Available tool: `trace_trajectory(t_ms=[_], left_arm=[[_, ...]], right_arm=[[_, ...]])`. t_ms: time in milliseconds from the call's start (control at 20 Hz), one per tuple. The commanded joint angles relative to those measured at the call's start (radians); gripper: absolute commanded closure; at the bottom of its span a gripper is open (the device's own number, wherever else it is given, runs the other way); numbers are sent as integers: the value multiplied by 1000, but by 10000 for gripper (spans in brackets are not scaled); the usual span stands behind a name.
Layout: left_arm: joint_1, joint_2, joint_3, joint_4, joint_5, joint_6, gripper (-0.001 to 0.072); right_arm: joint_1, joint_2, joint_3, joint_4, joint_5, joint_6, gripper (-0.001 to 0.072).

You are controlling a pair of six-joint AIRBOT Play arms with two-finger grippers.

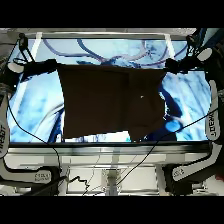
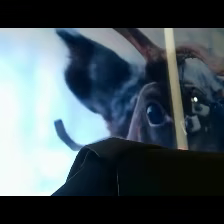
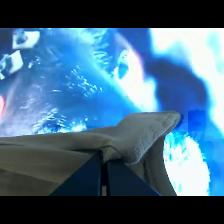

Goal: Fold the clothes and pants, and hang the long-sleeved shirts on hangers.

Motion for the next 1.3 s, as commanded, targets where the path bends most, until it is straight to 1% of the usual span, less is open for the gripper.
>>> trace_trajectory(t_ms=[0, 100, 150, 250, 350, 550, 600, 650, 700, 750, 800, 850, 900, 1100, 1150, 1200, 1250], left_arm=[[10, 39, 0, 28, -126, -1, 697], [11, 39, 0, 84, -266, -2, 697], [11, 39, 0, 145, -325, -19, 697], [11, 39, 0, 304, -395, -92, 697], [11, 38, 0, 430, -432, -179, 696], [1, 38, 0, 435, -489, -184, 694], [-8, 38, 0, 430, -508, -184, 686], [-15, 38, 0, 427, -526, -184, 685], [-20, 38, 0, 427, -549, -183, 651], [-23, 38, 0, 427, -570, -184, 443], [-26, 38, 0, 427, -591, -184, 149], [-26, 39, 0, 427, -601, -185, -3], [-26, 39, 0, 427, -605, -184, 11], [-25, 46, 1, 436, -616, -184, 17], [-25, 55, 1, 453, -627, -184, 70], [-24, 69, 1, 480, -641, -184, 267], [-21, 91, 1, 517, -659, -183, 530]], right_arm=[[2, 42, 0, -36, 91, -26, 702], [1, 40, -2, -66, 208, -26, 702], [1, 41, -13, -83, 262, -26, 702], [1, 41, -52, -94, 328, -26, 702], [1, 40, -111, -96, 347, -26, 702], [1, 41, -207, -96, 348, -26, 701], [1, 41, -211, -96, 347, -26, 682], [1, 41, -211, -95, 347, -26, 622], [1, 41, -211, -95, 347, -26, 537], [2, 41, -211, -95, 348, -26, 433], [1, 42, -211, -95, 348, -25, 341], [2, 42, -211, -95, 348, -25, 306], [1, 42, -210, -96, 348, -26, 307], [-2, 42, -187, -114, 353, -26, 314], [-8, 43, -158, -126, 371, -26, 361], [-16, 50, -127, -138, 383, -27, 506], [-28, 68, -103, -142, 383, -30, 658]])
